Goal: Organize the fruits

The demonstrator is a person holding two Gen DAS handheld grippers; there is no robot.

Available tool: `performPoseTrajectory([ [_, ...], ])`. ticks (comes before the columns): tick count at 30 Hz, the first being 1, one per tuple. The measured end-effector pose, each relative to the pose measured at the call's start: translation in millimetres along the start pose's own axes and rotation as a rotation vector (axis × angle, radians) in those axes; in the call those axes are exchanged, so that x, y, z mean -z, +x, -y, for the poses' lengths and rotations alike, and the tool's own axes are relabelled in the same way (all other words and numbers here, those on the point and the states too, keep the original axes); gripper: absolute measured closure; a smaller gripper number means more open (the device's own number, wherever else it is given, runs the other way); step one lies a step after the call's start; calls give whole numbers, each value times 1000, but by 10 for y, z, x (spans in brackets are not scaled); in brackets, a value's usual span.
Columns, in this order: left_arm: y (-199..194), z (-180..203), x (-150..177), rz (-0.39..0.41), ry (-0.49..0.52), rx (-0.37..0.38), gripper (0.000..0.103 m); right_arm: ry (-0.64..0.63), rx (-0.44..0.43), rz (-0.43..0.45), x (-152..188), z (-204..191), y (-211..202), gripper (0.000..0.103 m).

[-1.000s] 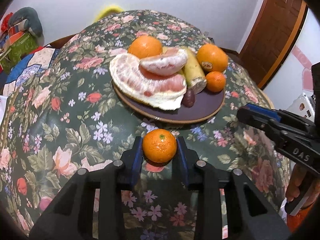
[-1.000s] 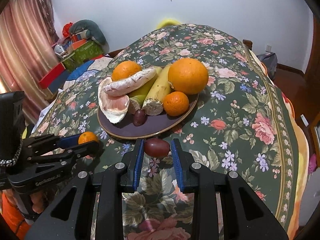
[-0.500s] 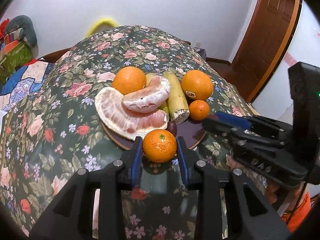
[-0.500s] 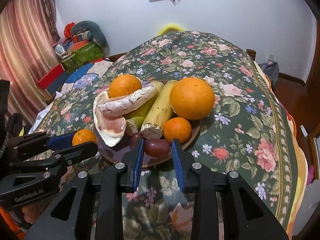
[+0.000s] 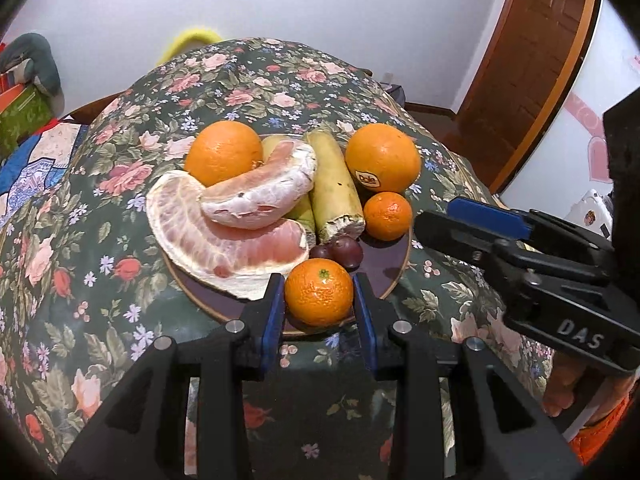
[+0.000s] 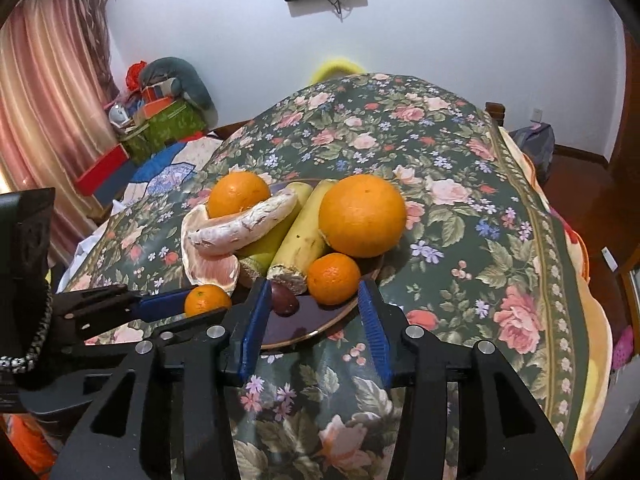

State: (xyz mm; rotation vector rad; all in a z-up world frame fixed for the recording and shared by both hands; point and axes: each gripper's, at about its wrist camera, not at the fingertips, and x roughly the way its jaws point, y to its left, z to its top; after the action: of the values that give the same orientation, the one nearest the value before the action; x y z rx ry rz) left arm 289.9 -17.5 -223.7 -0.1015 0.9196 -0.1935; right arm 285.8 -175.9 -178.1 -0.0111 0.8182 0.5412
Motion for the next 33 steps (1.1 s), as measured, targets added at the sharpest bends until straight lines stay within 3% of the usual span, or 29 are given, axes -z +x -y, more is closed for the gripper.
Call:
performPoseTrajectory([
  [3, 33, 23, -8, -8, 2, -10, 69, 8, -1, -1, 6, 30, -11, 61],
  [7, 15, 19, -13, -4, -8, -10, 57, 14, 8, 5, 17, 63, -52, 61],
  [15, -350, 29, -24, 63, -15, -33, 56, 9, 18, 60, -44, 8, -345, 61],
  [20, -904, 70, -66, 176, -21, -56, 56, -16, 29, 138, -126, -139, -720, 61],
  [29, -2243, 324, 9, 456, 13, -89, 56, -70, 33, 344, -185, -550, -1696, 61],
  [33, -2714, 442, 119, 558, 28, -97, 42, -92, 30, 436, -133, -744, -2123, 58],
])
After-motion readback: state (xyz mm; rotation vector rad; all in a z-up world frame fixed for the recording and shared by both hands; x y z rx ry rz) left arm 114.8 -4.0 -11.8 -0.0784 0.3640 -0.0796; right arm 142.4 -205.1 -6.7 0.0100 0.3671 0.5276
